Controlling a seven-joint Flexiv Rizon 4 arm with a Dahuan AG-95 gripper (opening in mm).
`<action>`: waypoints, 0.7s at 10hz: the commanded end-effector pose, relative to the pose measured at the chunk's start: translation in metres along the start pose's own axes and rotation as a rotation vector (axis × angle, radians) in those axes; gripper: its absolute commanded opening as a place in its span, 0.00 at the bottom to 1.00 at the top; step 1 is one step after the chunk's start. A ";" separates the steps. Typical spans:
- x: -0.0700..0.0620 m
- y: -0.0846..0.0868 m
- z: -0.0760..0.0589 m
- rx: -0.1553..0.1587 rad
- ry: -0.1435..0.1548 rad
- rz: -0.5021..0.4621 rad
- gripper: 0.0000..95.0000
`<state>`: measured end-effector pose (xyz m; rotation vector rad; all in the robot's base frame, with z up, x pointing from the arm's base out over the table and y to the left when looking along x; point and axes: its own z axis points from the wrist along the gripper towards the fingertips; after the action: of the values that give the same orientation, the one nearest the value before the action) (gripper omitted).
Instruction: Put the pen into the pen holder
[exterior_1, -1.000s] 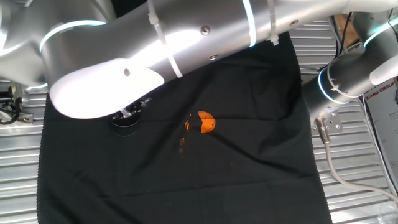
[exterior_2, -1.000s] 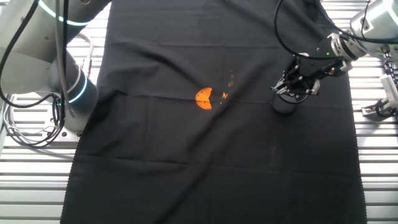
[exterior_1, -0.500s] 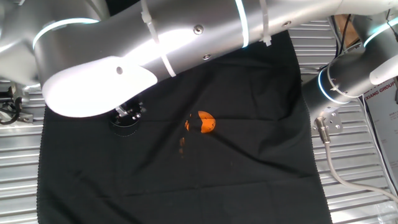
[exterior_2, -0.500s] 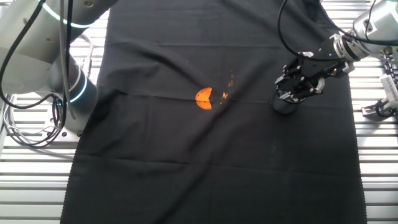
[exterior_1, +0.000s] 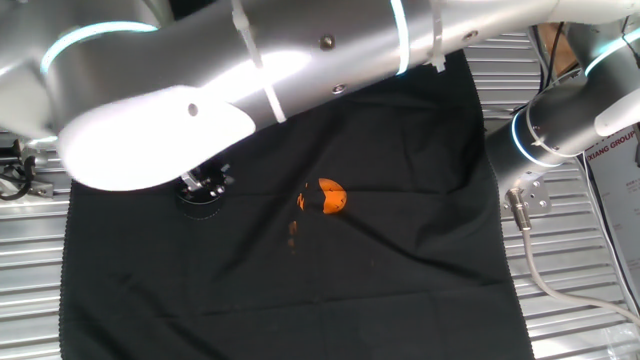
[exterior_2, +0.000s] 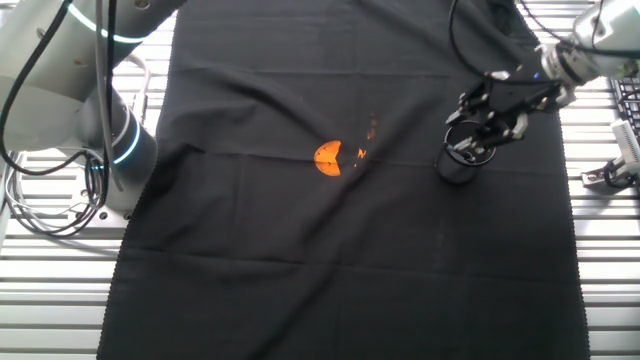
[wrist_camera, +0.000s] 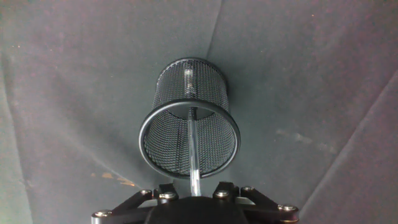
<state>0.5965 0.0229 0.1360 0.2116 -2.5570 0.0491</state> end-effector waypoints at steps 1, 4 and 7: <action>0.007 0.002 -0.024 -0.010 -0.013 0.009 0.40; 0.023 0.017 -0.040 -0.009 -0.119 0.051 0.00; 0.034 0.026 -0.045 -0.023 -0.186 0.066 0.00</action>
<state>0.5894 0.0479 0.1952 0.1313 -2.7019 0.0174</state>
